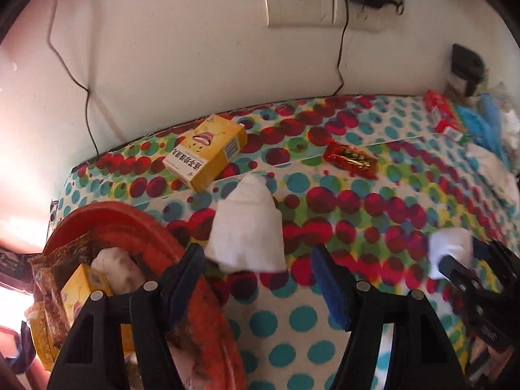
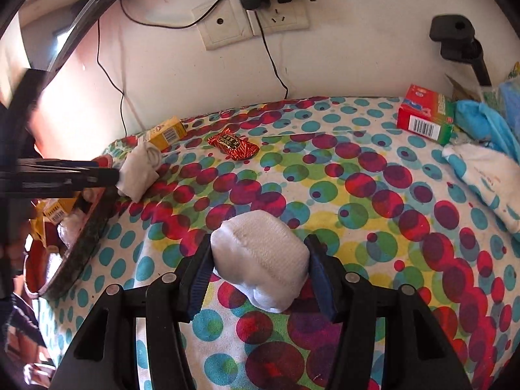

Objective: Organize objects
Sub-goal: 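Grasp a white rolled sock with the right gripper while the left gripper grasps another sock, then carry the white sock into the red tray and open the left gripper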

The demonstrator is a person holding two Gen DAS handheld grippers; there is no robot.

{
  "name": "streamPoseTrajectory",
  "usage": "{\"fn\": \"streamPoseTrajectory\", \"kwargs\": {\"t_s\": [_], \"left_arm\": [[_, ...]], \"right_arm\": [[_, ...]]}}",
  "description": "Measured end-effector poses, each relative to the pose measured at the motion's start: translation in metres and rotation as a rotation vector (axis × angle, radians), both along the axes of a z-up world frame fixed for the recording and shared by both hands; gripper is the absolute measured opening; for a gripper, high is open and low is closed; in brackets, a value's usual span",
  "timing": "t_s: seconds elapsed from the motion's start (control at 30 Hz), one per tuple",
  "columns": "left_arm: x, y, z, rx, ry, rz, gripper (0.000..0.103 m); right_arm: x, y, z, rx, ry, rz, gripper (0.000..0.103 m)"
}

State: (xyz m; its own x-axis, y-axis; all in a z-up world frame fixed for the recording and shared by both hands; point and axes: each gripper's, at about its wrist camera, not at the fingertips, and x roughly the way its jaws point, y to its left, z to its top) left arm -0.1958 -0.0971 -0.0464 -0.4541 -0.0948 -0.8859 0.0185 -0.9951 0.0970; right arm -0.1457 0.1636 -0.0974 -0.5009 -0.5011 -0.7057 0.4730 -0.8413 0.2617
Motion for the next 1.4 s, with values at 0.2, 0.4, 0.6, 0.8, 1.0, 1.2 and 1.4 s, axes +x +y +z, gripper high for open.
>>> {"fn": "streamPoseTrajectory", "kwargs": {"t_s": [0.2,0.4,0.6,0.8,1.0,1.2,1.4], "left_arm": [[-0.022,-0.001,-0.028,-0.063,-0.033,0.061,0.07],[-0.02,-0.015,-0.033,0.014,0.004,0.11,0.037],[-0.009,-0.028,-0.024,0.128,0.016,0.129,0.028],[0.012,-0.015,-0.007,0.143,0.057,0.083,0.028],[0.038,0.005,0.008,0.123,0.085,0.051,0.028],[0.074,0.011,0.022,0.16,0.108,0.051,0.028],[0.117,-0.006,0.045,0.182,0.154,0.08,0.028]], "right_arm": [[-0.003,0.001,-0.003,-0.015,-0.025,0.006,0.055],[-0.002,-0.007,-0.006,0.031,-0.024,0.01,0.056],[0.003,-0.017,-0.004,0.11,0.017,0.013,0.054],[-0.001,-0.019,-0.007,0.135,0.003,0.009,0.055],[0.004,-0.031,-0.008,0.226,0.035,0.009,0.055],[0.004,-0.033,-0.008,0.237,0.039,0.008,0.055],[0.004,-0.035,-0.009,0.244,0.039,0.012,0.058]]}}
